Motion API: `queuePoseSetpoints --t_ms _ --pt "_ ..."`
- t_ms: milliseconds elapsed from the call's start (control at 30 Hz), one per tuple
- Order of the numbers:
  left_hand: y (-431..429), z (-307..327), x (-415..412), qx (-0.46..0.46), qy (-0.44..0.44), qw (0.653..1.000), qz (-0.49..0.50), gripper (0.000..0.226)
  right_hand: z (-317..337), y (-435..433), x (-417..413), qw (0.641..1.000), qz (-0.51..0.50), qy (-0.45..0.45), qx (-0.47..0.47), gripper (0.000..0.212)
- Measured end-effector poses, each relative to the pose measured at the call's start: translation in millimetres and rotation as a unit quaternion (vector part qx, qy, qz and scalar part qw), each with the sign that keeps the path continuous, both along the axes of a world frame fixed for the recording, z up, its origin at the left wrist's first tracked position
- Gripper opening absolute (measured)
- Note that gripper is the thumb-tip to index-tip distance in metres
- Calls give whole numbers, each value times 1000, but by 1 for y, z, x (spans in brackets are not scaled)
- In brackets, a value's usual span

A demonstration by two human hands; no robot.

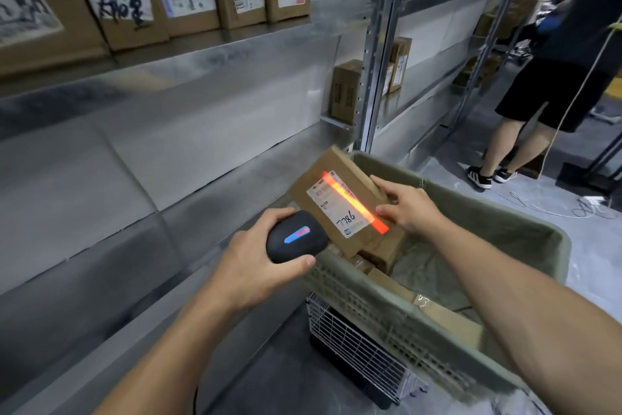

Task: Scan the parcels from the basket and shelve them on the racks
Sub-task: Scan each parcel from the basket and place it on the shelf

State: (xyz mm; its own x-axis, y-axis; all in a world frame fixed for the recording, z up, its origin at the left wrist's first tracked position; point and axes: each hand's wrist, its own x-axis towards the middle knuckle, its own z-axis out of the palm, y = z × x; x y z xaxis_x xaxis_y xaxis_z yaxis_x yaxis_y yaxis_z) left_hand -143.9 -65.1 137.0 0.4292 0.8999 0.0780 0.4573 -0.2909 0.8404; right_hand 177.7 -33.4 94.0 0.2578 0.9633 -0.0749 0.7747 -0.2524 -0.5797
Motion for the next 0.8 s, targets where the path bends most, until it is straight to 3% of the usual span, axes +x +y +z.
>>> queuePoseSetpoints --t_ms 133,400,500,800 --pt "-6 -1 -30 19 17 999 -22 65 18 -5 -23 998 25 -55 -31 72" --pt "-24 -3 -79 26 14 999 -25 72 20 -33 -75 998 22 -57 -8 71" --pt "-31 -4 -94 21 -15 1000 -6 76 13 -43 -93 1000 -2 -20 10 70" --pt "-47 -10 -132 -26 -132 986 100 57 -14 -44 -155 985 -27 162 60 70"
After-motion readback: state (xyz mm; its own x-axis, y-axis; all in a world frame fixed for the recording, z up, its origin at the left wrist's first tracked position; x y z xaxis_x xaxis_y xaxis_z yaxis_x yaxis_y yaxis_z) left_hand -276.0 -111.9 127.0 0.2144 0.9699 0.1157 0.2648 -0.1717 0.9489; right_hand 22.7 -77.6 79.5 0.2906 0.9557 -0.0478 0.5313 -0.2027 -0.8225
